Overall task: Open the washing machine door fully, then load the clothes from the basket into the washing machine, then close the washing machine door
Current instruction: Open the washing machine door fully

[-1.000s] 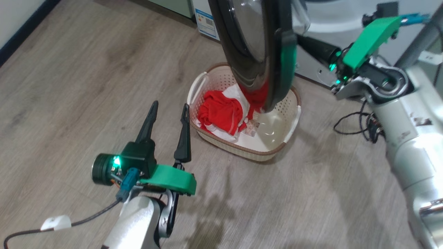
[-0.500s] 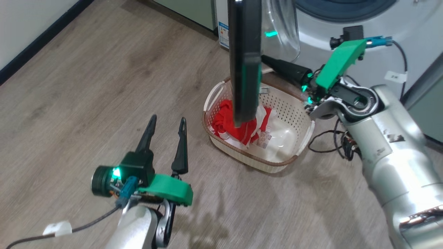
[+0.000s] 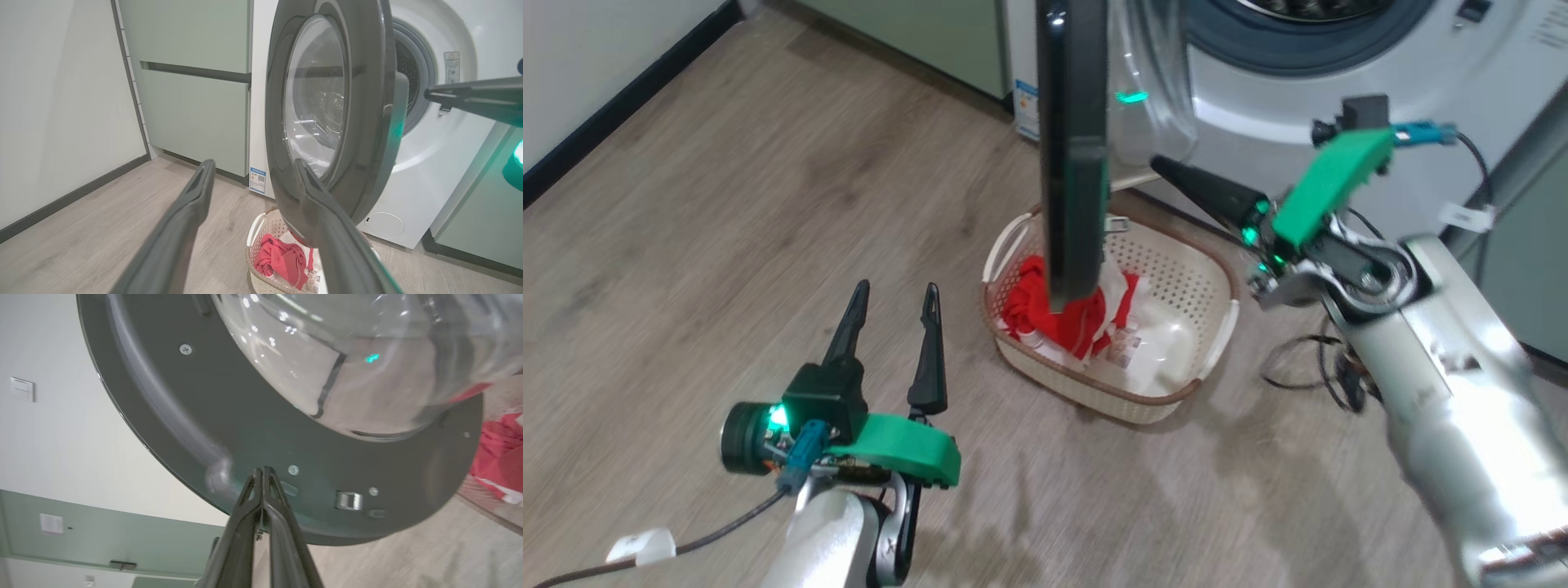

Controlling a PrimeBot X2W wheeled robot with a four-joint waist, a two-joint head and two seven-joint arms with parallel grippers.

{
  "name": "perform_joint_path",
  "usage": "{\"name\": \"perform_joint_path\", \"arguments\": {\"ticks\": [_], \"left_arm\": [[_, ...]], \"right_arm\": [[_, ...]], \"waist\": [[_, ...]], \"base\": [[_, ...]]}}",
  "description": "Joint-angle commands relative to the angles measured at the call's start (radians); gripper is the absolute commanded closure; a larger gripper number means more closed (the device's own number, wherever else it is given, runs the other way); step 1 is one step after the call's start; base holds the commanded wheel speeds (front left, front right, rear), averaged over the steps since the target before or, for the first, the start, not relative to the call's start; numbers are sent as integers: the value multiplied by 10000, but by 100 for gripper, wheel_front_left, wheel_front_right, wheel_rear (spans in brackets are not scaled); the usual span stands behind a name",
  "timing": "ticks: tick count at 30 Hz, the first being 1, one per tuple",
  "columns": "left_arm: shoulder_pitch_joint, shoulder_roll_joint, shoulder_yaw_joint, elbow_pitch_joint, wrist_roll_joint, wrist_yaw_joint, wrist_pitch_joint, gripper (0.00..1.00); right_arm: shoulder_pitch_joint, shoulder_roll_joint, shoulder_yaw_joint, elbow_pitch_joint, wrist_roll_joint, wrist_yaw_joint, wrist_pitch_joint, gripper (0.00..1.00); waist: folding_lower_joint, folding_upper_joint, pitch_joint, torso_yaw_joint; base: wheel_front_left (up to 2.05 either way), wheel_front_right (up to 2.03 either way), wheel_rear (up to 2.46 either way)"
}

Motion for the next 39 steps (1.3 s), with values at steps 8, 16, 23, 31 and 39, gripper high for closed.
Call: {"name": "perform_joint_path", "arguments": {"ticks": [8,16,23,31,39], "left_arm": [[-344,93,663,-253,11,-57,-51,0],[-555,93,1087,-93,-20,-141,-51,0],[-585,93,1231,-10,1,-116,-51,0],[-325,93,1439,-112,44,-283,-51,0],[-18,93,1462,-120,105,-547,-51,0]], "right_arm": [[1528,-1603,1158,-3222,-2518,8,-2848,100],[2827,-2208,2028,-3673,-5174,8,-7111,100],[4021,-1583,130,-3871,-6962,8,-7843,100],[6343,240,-2555,-5499,-9419,8,-7851,100],[7423,794,-3018,-5952,-10320,8,-7852,44]], "waist": [[1,0,-230,-681],[1,0,-263,-1418],[1,0,-356,-1829],[1,0,-462,-1953],[1,0,-516,-1957]], "base": [[0,0,0],[0,0,0],[0,0,0],[0,0,0],[0,0,0]]}}
